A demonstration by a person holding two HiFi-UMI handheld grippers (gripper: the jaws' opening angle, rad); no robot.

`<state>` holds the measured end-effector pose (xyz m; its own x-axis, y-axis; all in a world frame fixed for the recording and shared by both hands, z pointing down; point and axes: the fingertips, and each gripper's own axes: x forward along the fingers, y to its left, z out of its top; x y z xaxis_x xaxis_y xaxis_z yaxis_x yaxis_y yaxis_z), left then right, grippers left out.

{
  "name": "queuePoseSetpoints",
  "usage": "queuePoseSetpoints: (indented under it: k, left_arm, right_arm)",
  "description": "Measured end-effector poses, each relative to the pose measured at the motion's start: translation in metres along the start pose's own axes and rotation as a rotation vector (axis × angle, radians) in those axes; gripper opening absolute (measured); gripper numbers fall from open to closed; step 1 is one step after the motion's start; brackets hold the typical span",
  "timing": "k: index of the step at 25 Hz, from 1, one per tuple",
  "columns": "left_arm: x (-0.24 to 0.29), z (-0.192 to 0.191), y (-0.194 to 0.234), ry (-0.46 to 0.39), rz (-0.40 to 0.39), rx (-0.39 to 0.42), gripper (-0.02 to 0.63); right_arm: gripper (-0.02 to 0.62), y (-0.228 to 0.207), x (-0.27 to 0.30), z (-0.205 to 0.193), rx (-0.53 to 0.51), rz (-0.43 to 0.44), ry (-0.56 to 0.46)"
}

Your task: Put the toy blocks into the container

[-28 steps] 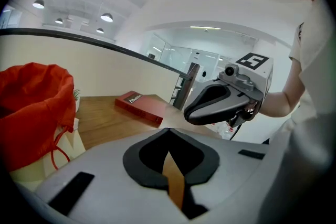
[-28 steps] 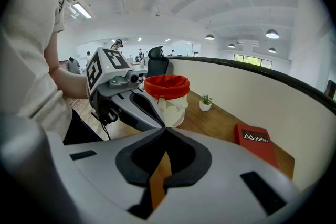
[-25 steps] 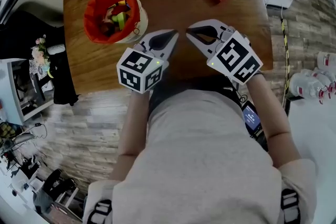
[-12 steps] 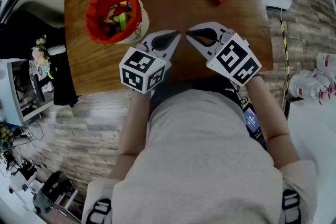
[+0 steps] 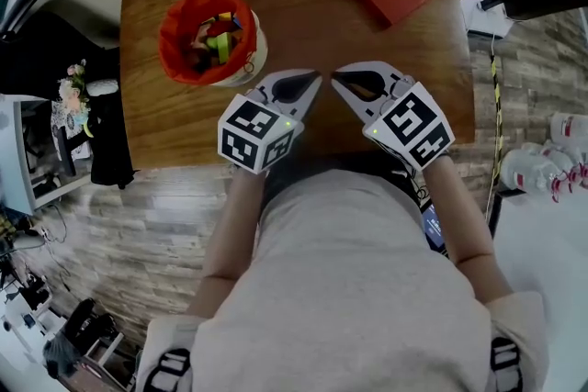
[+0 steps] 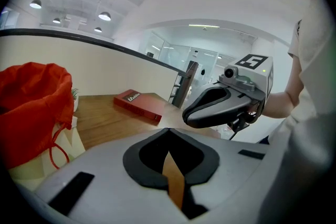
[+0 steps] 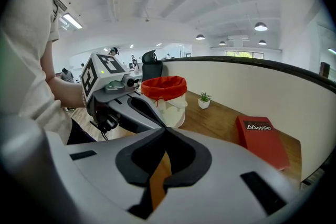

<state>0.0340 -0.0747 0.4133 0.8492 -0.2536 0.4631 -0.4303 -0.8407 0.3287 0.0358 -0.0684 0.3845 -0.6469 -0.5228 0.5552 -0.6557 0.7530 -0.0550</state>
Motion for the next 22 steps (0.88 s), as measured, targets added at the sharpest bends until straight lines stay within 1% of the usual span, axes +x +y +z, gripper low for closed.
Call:
queuePoseSetpoints:
  k: [3, 9, 17, 22]
  left_arm:
    - [0.002, -0.001, -0.001, 0.008, 0.001, 0.004, 0.012]
    - [0.007, -0.001, -0.003, 0.021, -0.003, 0.010, 0.012]
    - [0.012, -0.006, -0.006, 0.042, -0.002, -0.003, 0.012]
    - [0.014, -0.007, -0.002, 0.072, 0.023, 0.024, 0.012]
  right_arm:
    - [0.011, -0.003, -0.001, -0.004, 0.024, -0.018, -0.004]
    - [0.011, -0.009, -0.003, -0.009, 0.107, -0.056, -0.035]
    - [0.011, -0.004, -0.002, -0.018, 0.164, -0.054, -0.045]
    - [0.011, -0.004, 0.000, -0.024, 0.188, -0.038, -0.034]
